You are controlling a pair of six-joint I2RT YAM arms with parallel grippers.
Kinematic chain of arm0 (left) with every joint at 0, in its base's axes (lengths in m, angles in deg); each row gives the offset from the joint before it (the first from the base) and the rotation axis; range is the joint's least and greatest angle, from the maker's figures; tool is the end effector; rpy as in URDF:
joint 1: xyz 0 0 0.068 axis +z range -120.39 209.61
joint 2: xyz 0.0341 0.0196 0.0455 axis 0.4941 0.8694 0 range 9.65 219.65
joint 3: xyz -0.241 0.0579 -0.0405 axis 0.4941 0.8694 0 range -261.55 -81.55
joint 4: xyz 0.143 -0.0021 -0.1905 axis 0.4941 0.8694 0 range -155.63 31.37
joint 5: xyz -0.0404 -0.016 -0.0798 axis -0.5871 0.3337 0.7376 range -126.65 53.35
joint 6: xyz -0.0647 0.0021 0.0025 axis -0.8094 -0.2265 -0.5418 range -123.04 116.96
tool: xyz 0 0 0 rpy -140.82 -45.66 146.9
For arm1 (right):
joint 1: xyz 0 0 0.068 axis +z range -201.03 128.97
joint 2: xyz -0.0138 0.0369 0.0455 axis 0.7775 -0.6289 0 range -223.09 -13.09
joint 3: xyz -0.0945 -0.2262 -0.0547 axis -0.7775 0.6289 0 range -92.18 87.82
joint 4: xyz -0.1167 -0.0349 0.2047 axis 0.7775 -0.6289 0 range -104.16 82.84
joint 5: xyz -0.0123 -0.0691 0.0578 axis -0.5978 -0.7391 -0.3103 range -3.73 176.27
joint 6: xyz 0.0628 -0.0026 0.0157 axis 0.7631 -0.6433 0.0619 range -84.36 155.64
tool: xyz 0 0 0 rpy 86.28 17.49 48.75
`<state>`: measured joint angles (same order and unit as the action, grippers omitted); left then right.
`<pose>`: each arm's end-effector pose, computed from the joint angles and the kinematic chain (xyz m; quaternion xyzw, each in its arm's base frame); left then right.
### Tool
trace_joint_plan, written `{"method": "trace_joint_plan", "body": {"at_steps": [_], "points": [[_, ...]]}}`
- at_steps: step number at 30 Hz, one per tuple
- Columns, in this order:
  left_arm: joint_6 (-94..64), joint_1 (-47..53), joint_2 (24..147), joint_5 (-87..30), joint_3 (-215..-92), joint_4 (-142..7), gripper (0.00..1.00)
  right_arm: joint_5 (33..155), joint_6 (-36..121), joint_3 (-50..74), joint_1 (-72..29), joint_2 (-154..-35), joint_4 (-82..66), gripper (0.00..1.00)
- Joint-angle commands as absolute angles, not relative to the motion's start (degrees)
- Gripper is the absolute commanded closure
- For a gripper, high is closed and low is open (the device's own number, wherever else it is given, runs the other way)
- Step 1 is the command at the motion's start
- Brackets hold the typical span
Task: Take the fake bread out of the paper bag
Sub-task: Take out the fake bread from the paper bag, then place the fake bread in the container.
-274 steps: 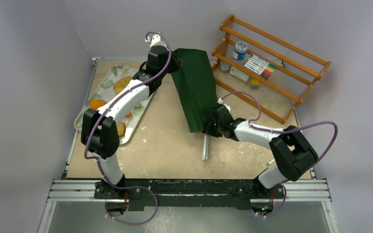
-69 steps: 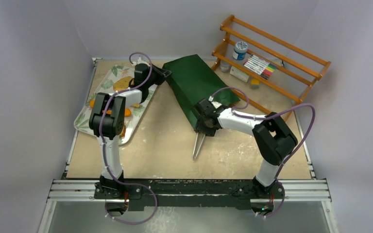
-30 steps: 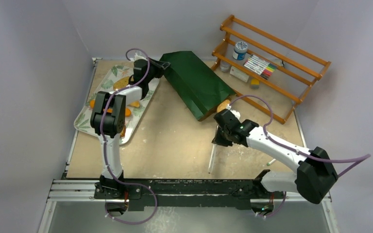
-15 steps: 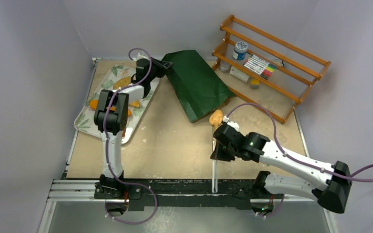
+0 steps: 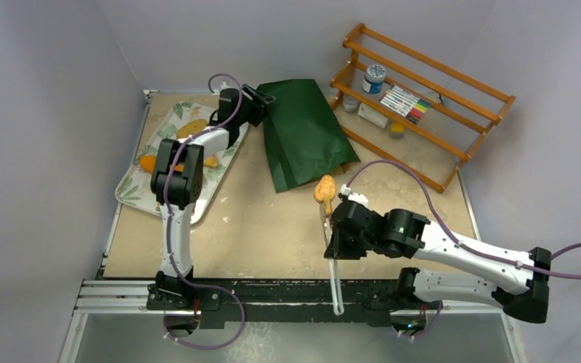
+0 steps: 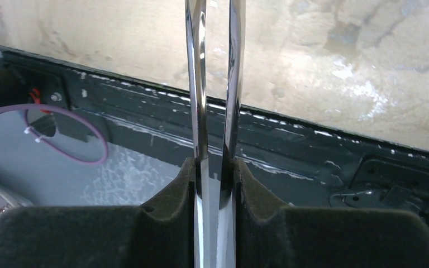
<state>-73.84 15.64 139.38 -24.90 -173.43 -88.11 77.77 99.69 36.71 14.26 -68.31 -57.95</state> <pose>0.4865 -0.1315 0.1789 -0.3219 0.7253 -0.4666 0.3906 0.0809 0.1580 0.2545 0.0121 0.9510 0.2417 0.1925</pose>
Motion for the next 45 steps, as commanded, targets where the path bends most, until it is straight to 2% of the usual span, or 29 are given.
{"method": "trace_joint_plan", "body": {"at_steps": [1, 10, 17, 23, 33, 38, 43, 45], "points": [[-69.2, 14.7, 128.9, -25.7, -171.0, -81.5, 0.37, 76.2, 94.9, 29.6, 14.6, -71.3, -54.3, 1.00], [-61.9, 18.1, 112.2, -35.2, -169.3, -68.0, 0.32, 79.6, 84.8, 19.6, 14.5, -85.7, -42.7, 1.00], [-56.9, 22.2, 97.5, -46.6, -166.4, -56.9, 0.31, 84.0, 73.0, 4.1, 9.5, -103.8, -36.5, 1.00], [-55.0, 24.2, 86.4, -51.2, -160.7, -51.6, 0.31, 89.5, 64.3, -13.8, 4.3, -122.6, -35.4, 1.00], [-54.7, 24.5, 74.1, -54.8, -152.5, -47.0, 0.32, 93.2, 58.0, -51.6, -2.9, -152.9, -45.5, 1.00], [-54.8, 24.5, 72.1, -55.5, -151.2, -46.1, 0.32, 95.4, 57.7, -51.2, -5.2, -156.5, -43.0, 1.00], [-56.1, 24.5, 71.4, -55.5, -150.0, -46.4, 0.32, 97.0, 56.2, -50.0, -5.6, -157.6, -41.3, 0.90], [-56.9, 24.5, 71.1, -55.3, -149.3, -46.9, 0.32, 97.7, 55.9, -48.9, -5.6, -157.4, -40.4, 0.82]]}}
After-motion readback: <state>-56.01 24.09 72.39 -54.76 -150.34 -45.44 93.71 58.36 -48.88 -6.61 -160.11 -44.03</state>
